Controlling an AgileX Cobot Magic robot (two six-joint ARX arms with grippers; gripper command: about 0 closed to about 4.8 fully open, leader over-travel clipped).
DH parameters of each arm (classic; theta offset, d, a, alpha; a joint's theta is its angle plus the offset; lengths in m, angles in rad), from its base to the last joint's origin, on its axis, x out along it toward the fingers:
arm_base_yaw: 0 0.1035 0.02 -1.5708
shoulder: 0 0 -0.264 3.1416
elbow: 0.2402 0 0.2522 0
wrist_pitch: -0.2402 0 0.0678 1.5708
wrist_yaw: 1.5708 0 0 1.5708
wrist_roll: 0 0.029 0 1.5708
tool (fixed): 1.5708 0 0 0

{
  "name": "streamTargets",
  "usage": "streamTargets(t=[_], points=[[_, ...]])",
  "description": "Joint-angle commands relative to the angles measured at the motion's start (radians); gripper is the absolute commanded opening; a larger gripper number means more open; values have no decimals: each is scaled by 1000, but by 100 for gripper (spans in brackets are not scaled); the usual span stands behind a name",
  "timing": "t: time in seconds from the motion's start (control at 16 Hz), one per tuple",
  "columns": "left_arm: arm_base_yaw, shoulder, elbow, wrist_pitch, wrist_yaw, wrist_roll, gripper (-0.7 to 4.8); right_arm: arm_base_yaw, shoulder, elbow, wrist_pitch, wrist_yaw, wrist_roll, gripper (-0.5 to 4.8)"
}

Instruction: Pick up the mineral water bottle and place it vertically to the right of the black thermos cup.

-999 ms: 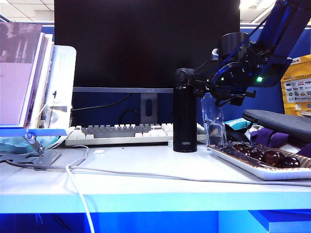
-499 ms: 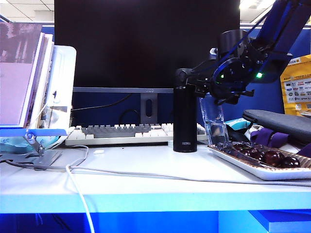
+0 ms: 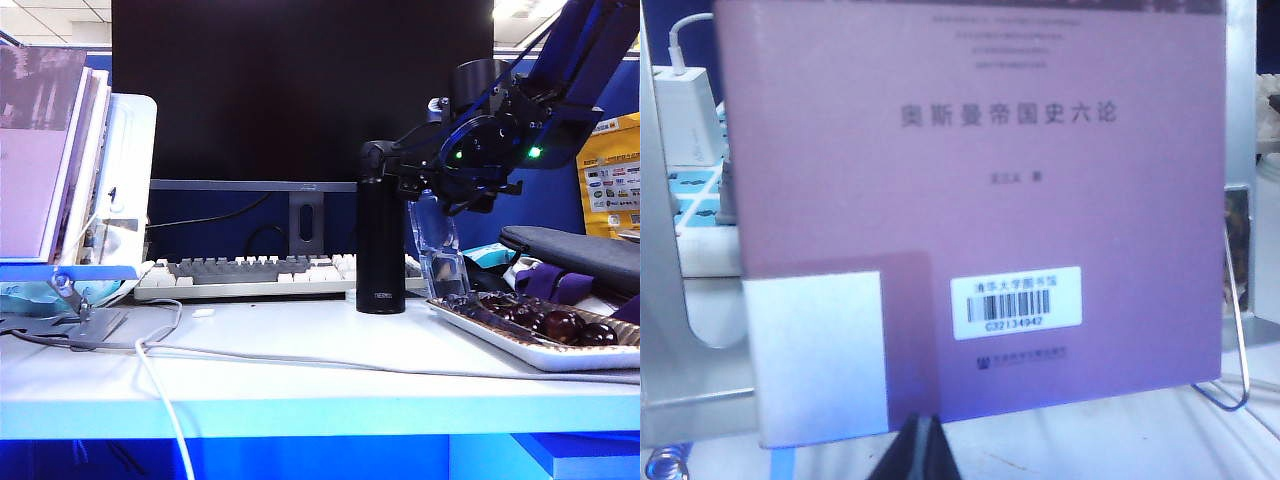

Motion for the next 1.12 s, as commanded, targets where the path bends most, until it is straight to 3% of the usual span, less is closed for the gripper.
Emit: streamTargets(t=[0.06, 0.37, 0.87, 1.12], points=[[0, -3, 0, -10, 5, 4, -4, 1, -33, 5, 13, 2, -48, 210], [0, -3, 0, -10, 5, 4, -4, -3, -58, 5, 3, 5, -48, 210], [0, -3, 0, -10, 5, 4, -4, -2, -52, 2, 12, 2, 150, 219], [0, -3, 0, -10, 5, 4, -4, -3, -22, 4, 136, 17, 79, 219]])
